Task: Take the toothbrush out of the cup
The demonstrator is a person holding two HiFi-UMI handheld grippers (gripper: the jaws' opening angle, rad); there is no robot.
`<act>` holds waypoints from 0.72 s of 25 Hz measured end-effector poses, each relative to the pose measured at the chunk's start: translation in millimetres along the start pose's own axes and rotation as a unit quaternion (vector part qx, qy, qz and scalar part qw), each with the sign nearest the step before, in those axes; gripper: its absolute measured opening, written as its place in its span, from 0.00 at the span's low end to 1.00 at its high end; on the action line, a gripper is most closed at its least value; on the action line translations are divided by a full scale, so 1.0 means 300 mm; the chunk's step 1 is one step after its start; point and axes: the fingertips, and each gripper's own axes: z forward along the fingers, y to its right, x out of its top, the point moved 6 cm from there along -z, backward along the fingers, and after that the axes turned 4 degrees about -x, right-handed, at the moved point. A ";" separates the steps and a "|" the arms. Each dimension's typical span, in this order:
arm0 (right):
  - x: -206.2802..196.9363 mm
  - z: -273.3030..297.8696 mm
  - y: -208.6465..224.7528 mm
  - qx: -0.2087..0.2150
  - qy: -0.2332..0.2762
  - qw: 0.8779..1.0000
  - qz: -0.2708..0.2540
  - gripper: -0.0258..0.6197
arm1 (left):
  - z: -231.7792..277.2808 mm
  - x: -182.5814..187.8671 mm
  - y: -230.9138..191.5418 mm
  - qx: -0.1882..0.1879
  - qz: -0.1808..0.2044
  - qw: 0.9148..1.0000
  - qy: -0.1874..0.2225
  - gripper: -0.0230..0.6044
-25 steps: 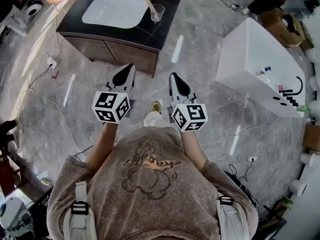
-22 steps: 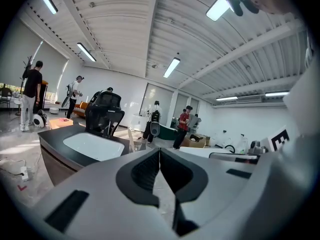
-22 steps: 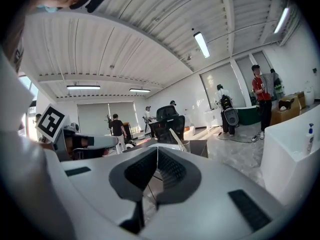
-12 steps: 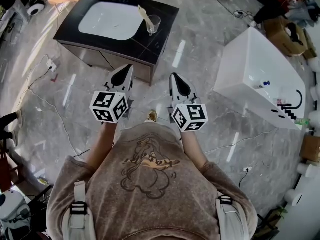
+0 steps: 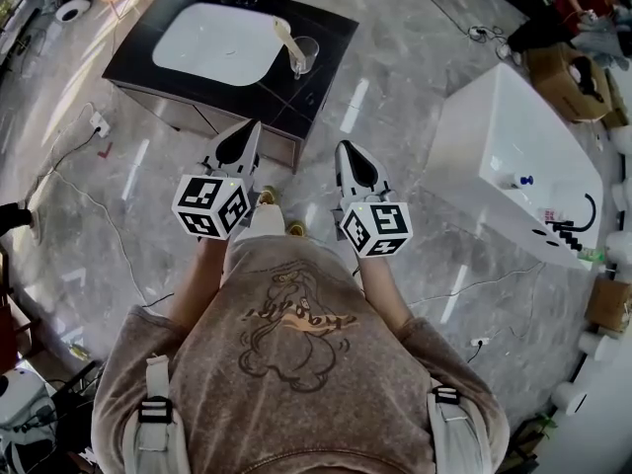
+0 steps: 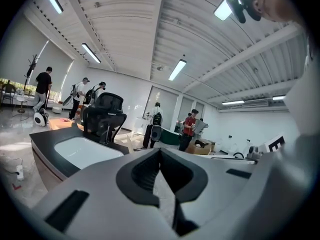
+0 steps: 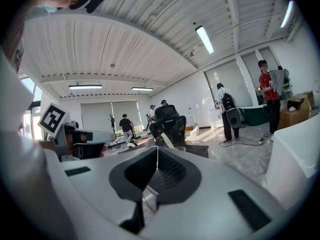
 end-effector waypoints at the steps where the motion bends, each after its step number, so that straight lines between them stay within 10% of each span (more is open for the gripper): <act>1: 0.004 0.014 0.005 0.000 -0.001 1.000 -0.001 0.07 | 0.015 0.009 -0.007 -0.004 0.004 1.000 0.001 0.06; 18: 0.124 0.302 0.115 -0.027 0.012 1.000 -0.006 0.07 | 0.343 0.122 -0.179 -0.045 0.034 0.998 -0.006 0.06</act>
